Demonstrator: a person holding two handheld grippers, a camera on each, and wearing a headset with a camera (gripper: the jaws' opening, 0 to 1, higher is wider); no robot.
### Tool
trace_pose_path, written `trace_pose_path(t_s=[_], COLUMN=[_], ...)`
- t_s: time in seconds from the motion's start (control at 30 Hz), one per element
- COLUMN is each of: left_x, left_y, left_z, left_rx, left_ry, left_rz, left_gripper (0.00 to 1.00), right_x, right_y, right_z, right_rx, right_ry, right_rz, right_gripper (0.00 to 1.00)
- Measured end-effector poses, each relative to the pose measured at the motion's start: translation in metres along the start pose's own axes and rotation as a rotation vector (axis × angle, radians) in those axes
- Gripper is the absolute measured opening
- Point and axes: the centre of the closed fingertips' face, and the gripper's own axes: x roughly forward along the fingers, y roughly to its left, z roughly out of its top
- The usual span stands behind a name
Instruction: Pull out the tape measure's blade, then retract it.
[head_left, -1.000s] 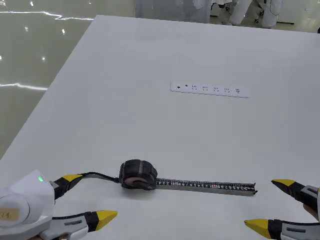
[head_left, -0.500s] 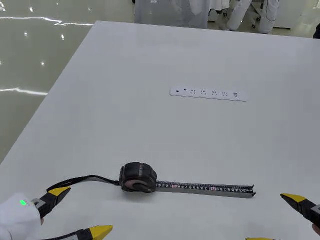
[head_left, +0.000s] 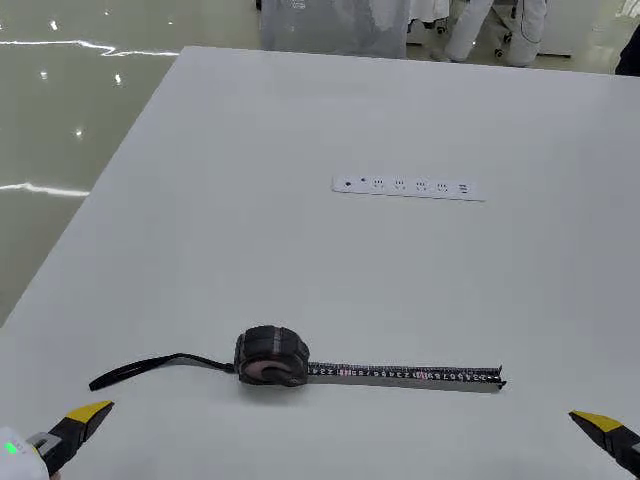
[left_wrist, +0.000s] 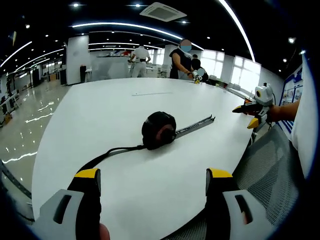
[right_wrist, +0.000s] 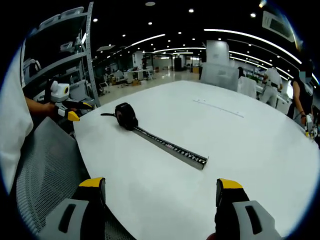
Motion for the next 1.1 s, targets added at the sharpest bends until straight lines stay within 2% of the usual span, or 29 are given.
trace_pose_path(t_s=[0.23,0.6,0.97,1.1], left_x=[-0.001,0.0,0.013,0.019], left_y=[0.0,-0.002,-0.011,-0.01], left_z=[0.002,0.004,0.012,0.016], left_rx=[-0.007,-0.006,-0.024,-0.026], left_ry=[-0.008,-0.007,0.006,0.008], left_rz=[0.005,-0.004,-0.007,0.0], left_gripper=[0.83,0.82,0.82,0.83], right_x=[-0.003,-0.002,0.0,0.0], right_y=[0.0,-0.001,-0.003,-0.004], right_z=[-0.006,-0.003,-0.003,-0.002], right_rx=[0.013,0.014,0.022,0.023], right_ry=[0.007,0.004,0.003,0.002], right_rz=[-0.001,-0.004,-0.003,-0.002], right_gripper=[0.92,0.92,0.93,0.93])
